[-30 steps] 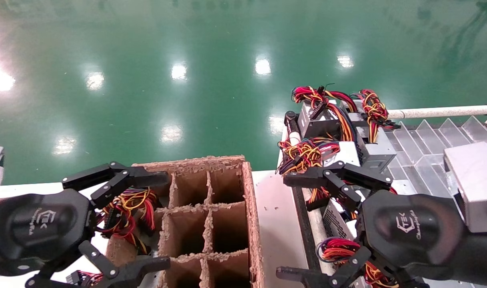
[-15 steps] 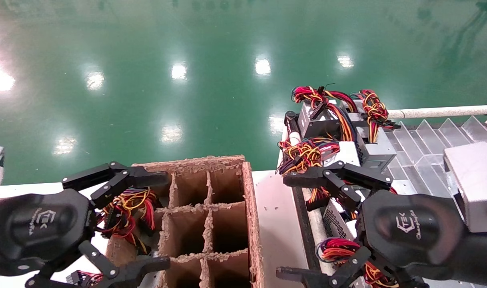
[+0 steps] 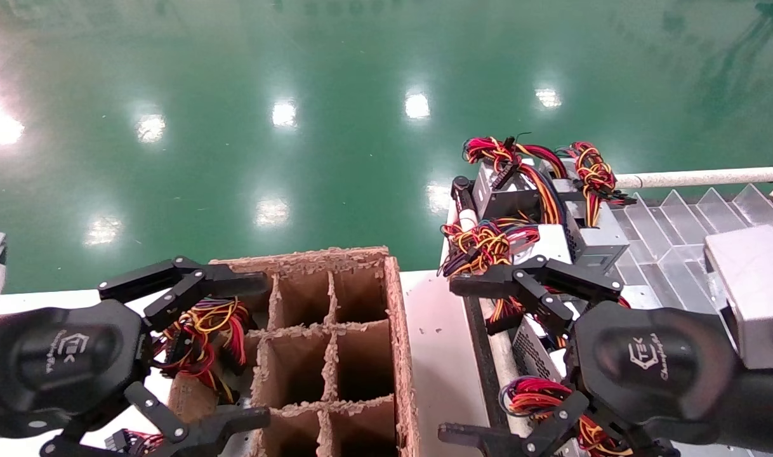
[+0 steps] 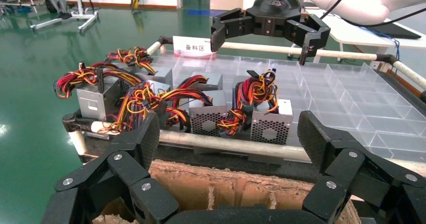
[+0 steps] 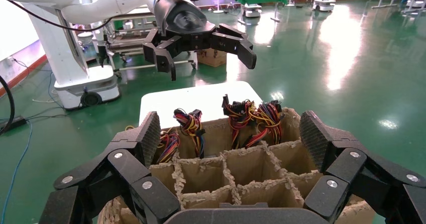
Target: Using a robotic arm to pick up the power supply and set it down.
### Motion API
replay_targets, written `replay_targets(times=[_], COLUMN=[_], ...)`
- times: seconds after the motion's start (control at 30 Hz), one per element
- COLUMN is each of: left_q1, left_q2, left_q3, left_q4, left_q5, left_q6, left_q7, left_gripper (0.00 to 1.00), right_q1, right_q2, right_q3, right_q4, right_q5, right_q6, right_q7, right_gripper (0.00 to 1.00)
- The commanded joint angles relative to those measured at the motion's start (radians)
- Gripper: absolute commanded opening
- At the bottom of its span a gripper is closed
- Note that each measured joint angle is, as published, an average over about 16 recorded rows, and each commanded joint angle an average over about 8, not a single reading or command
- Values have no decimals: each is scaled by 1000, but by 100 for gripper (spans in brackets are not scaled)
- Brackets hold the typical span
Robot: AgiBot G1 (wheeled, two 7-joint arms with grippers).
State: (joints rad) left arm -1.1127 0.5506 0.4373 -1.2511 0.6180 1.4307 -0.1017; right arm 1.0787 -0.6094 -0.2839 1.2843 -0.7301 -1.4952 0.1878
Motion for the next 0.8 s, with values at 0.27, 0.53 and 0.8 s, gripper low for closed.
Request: replay_targets(times=[0.27,0.53,0.8], left_q1=[0,0,0], left_q2=[0,0,0], left_q3=[0,0,0], left_q4=[0,0,0], left_q5=[0,0,0], left_q6=[0,0,0], left_q7=[0,0,0], left_gripper=[100,100,100], right_q1=[0,0,0], right_q2=[0,0,0], right_q3=[0,0,0], right_q4=[0,0,0], right_q5=[0,0,0], right_q6=[0,0,0], right_q7=[0,0,0], right_gripper=[100,100,100])
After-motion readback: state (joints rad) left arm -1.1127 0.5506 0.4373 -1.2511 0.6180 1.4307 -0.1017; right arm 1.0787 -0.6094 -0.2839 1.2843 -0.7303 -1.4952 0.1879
